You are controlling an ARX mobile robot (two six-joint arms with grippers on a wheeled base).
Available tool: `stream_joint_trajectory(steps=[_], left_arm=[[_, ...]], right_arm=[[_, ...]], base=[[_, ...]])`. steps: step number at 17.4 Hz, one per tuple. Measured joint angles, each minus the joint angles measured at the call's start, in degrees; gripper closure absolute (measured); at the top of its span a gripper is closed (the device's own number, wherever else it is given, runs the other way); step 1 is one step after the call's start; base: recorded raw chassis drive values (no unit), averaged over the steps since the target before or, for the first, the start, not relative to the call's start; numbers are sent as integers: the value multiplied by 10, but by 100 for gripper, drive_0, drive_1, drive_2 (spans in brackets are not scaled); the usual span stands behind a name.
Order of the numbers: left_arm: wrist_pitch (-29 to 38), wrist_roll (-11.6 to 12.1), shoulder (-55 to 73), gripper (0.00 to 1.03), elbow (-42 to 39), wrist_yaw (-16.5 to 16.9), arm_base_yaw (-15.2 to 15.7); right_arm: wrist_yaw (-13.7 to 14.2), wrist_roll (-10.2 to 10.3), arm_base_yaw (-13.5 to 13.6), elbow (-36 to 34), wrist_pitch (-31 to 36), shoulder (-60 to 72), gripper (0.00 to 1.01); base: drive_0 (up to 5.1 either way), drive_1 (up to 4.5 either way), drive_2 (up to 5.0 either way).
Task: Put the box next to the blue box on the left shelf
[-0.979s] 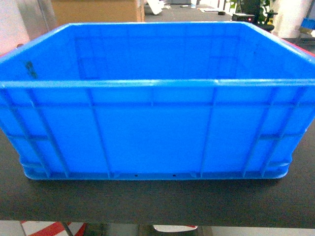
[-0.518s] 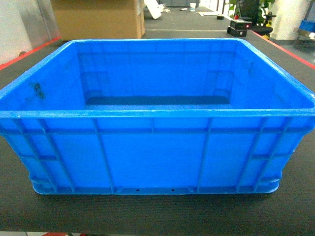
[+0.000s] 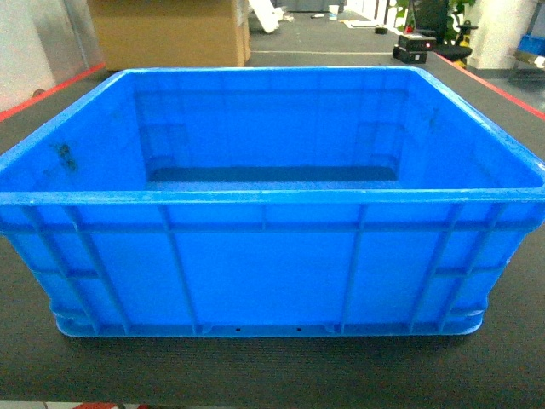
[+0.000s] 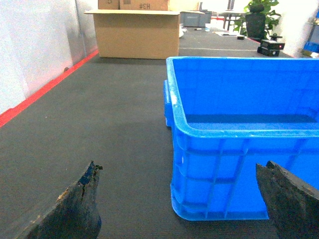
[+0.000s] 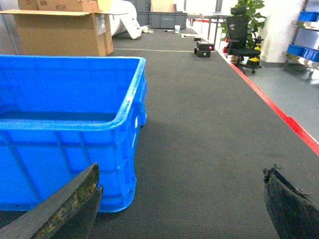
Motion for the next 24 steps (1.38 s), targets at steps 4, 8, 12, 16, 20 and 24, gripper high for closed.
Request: stream_joint_trajectory(steps=[4, 8, 12, 16, 20, 24], left_arm=[[0, 0, 0, 5, 0, 0, 0], [0, 0, 0, 5, 0, 0, 0], [0, 0, 0, 5, 0, 0, 0], [0, 0, 0, 5, 0, 0, 0], [0, 0, 0, 5, 0, 0, 0], [0, 0, 0, 5, 0, 0, 0]], right_arm=[[0, 0, 0, 0, 0, 0, 3], [0, 0, 0, 0, 0, 0, 3], [0, 0, 0, 0, 0, 0, 3], [0, 0, 0, 0, 0, 0, 3], [0, 0, 0, 0, 0, 0, 3], [0, 0, 0, 0, 0, 0, 3]], base=[[0, 0, 0], [0, 0, 0], [0, 0, 0], [0, 0, 0], [0, 0, 0], [0, 0, 0]])
